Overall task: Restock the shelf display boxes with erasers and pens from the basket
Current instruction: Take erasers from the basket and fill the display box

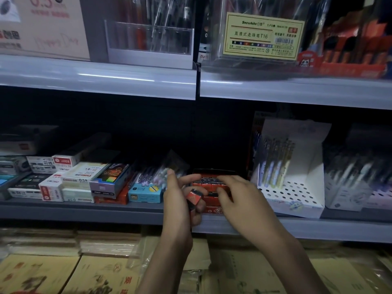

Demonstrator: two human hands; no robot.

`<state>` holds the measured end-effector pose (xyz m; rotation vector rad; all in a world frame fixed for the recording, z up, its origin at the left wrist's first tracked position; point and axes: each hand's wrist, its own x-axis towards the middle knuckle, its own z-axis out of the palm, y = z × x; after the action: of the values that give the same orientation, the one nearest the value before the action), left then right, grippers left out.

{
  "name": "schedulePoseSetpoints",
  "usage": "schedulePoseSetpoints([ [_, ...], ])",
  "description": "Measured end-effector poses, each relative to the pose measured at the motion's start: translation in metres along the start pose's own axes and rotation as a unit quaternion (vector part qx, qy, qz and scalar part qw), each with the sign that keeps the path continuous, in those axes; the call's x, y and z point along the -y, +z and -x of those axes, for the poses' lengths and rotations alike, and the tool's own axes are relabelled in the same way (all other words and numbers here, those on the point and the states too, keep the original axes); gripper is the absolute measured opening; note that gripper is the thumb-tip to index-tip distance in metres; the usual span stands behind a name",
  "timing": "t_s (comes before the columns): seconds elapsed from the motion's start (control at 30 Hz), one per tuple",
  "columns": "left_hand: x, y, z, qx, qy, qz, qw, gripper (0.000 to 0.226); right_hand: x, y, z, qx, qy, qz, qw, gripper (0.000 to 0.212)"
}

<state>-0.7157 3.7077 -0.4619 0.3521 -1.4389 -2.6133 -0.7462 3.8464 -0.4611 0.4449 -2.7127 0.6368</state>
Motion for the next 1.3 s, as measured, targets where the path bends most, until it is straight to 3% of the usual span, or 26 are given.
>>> schedulePoseSetpoints([
  [0.1, -0.001, 0.000, 0.001, 0.017, 0.013, 0.012, 1.000, 0.077, 0.020, -0.016, 0.001, -0.009, 0.006, -0.131, 0.991, 0.021],
  [0.2, 0.000, 0.001, 0.001, 0.031, 0.032, 0.000, 0.999, 0.083, 0.030, -0.023, 0.000, 0.038, 0.021, -0.223, 0.974, 0.016],
  [0.33, 0.000, 0.003, 0.006, 0.040, 0.056, -0.042, 0.997, 0.081, 0.030, -0.012, -0.001, 0.076, -0.001, -0.137, 0.988, 0.035],
  [0.43, -0.001, 0.006, 0.010, 0.046, 0.060, -0.048, 0.996, 0.078, 0.029, -0.012, 0.001, 0.096, 0.001, -0.148, 0.984, 0.032],
  [0.63, -0.004, -0.003, 0.006, 0.013, 0.035, -0.048, 0.998, 0.076, 0.024, -0.025, -0.005, 0.093, 0.079, -0.371, 0.920, 0.021],
  [0.8, -0.004, -0.012, -0.005, -0.057, 0.051, -0.094, 0.993, 0.046, 0.008, -0.015, -0.019, 0.014, 0.146, -0.386, 0.911, 0.019],
  [0.93, 0.002, -0.017, -0.010, -0.089, 0.076, -0.145, 0.983, 0.030, -0.003, -0.001, -0.037, 0.001, 0.133, -0.322, 0.937, 0.016],
  [1.3, 0.003, -0.017, -0.013, -0.078, 0.038, -0.132, 0.987, 0.029, 0.000, 0.025, -0.051, 0.024, 0.110, -0.178, 0.977, 0.018],
])
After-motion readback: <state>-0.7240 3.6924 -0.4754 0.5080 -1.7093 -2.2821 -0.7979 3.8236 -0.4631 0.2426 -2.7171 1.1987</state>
